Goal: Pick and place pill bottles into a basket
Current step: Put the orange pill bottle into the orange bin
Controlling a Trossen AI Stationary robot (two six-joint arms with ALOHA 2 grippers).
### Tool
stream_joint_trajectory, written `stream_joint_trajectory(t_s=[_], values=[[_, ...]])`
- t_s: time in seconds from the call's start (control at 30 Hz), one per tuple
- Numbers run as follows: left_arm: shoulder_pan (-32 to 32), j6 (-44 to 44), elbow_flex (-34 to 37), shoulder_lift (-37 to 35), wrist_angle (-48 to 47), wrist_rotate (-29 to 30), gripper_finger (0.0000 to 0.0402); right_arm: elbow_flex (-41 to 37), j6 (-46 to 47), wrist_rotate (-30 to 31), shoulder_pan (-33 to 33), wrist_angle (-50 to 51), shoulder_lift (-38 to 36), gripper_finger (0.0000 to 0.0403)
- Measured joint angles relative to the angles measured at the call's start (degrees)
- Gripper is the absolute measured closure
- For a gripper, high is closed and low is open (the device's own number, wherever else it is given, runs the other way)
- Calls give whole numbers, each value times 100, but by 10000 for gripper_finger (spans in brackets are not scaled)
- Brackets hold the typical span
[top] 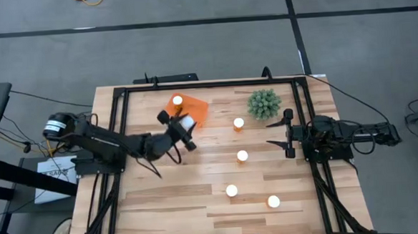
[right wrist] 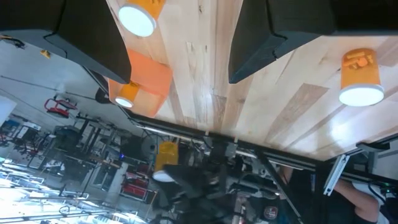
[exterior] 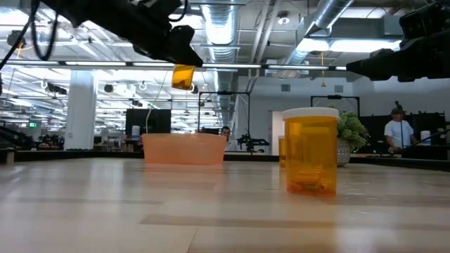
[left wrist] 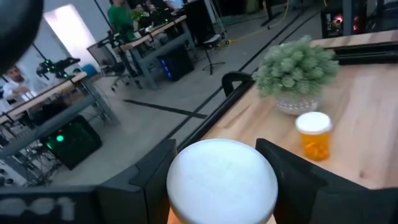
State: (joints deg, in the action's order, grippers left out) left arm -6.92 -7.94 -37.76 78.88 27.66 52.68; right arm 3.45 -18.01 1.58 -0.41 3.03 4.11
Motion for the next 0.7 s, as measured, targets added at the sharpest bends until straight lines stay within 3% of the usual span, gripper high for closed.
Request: stream_joint_trajectory(t_s=[0.17, 0.37, 0.7], values=[[716, 53, 0, -23, -323, -449, 196, -1, 0, 0, 1, 2, 1, 138], [1521, 491, 0, -22, -947, -1133, 212, -1, 1, 0, -1, 1, -1, 138], [2362, 864, 608, -16, -529, -1841, 201, -1, 0, 0, 1, 2, 0, 138]])
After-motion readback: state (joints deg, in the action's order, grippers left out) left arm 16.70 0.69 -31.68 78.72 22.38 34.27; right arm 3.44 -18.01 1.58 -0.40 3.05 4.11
